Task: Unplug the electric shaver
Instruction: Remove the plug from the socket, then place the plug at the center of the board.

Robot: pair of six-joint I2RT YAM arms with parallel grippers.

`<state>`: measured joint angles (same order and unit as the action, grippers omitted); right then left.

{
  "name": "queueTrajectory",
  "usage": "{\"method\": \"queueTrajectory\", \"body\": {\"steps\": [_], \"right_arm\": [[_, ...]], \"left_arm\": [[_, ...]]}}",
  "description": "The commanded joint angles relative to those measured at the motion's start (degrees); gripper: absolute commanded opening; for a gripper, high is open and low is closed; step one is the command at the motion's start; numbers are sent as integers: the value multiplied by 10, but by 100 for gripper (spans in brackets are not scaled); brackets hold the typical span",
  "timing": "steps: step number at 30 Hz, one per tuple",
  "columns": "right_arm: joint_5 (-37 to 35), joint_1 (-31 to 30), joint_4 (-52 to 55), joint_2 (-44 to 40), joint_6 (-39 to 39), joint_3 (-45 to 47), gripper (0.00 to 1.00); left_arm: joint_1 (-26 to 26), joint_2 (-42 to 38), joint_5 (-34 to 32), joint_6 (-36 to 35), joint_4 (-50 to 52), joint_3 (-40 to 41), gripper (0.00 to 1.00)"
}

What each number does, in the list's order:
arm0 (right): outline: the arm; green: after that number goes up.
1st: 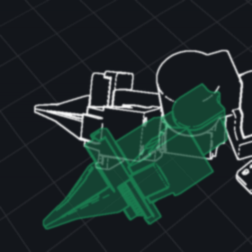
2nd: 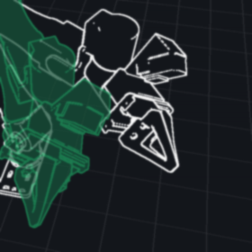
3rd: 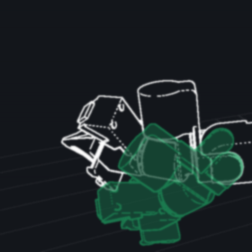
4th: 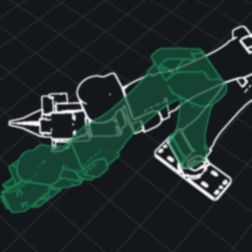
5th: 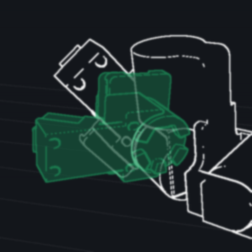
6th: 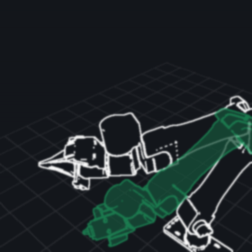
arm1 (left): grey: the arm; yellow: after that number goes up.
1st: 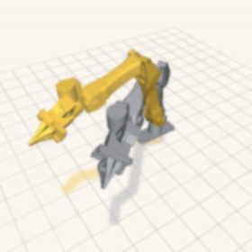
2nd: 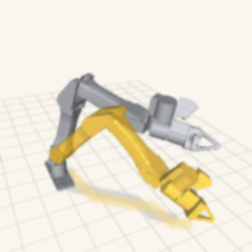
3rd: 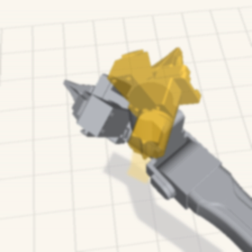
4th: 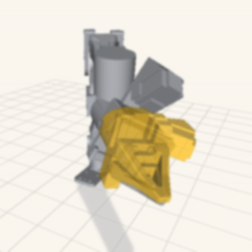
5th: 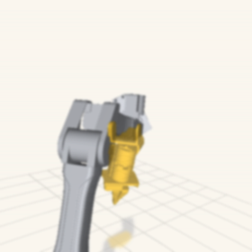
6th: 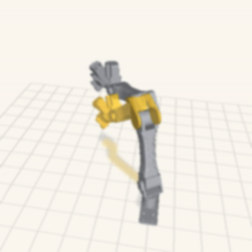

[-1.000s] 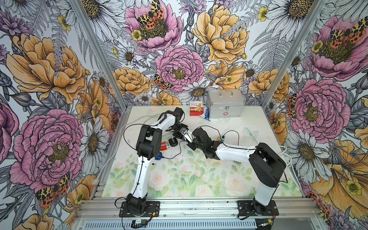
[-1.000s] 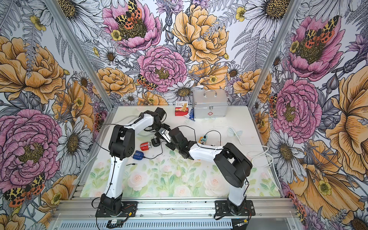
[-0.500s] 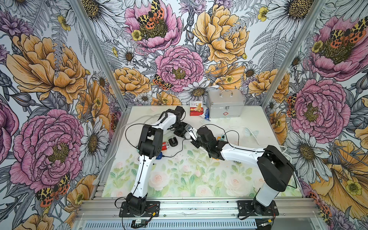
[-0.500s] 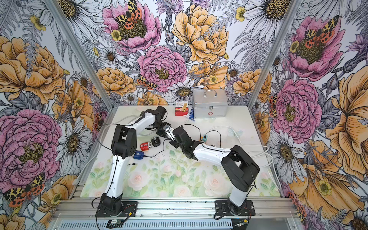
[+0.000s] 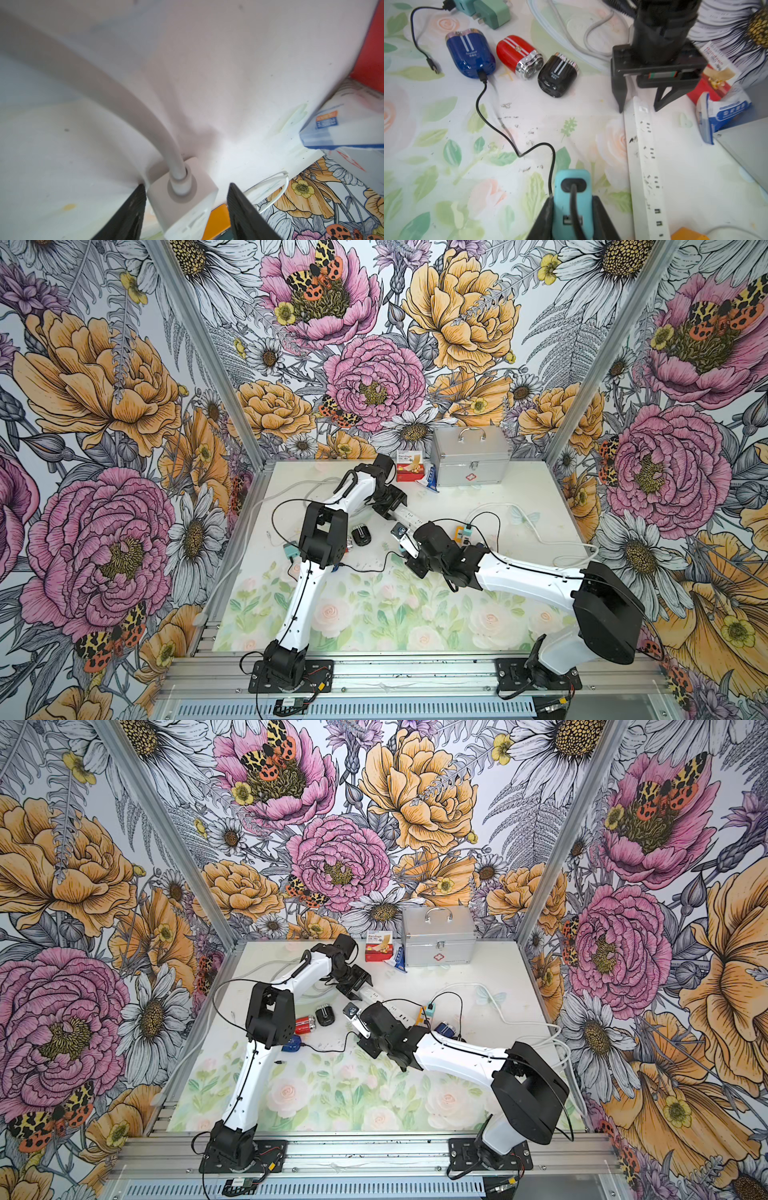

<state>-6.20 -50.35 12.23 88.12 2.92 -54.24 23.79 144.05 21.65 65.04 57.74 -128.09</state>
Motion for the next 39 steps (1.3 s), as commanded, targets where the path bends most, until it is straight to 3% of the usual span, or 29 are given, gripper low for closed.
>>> {"method": "queueTrajectory", "body": {"steps": [1, 7, 11, 23, 32, 39], "right_arm": [[41, -4, 49, -7, -66, 4, 13], [69, -11, 82, -8, -117, 14, 15], [107, -12, 88, -7, -147, 31, 16], [133, -11, 89, 47, -181, 44, 21], [104, -6, 95, 72, -188, 30, 46], [59, -6, 104, 49, -168, 12, 66]], "left_arm": [[8, -20, -62, -51, 4, 22, 71], [11, -50, -100, -97, 4, 28, 81], [15, -78, -133, -131, 4, 38, 98], [16, -236, -230, -214, 5, 167, 99], [2, -414, -307, -223, 5, 368, 99], [-35, -537, -311, -187, 4, 504, 99]]}}
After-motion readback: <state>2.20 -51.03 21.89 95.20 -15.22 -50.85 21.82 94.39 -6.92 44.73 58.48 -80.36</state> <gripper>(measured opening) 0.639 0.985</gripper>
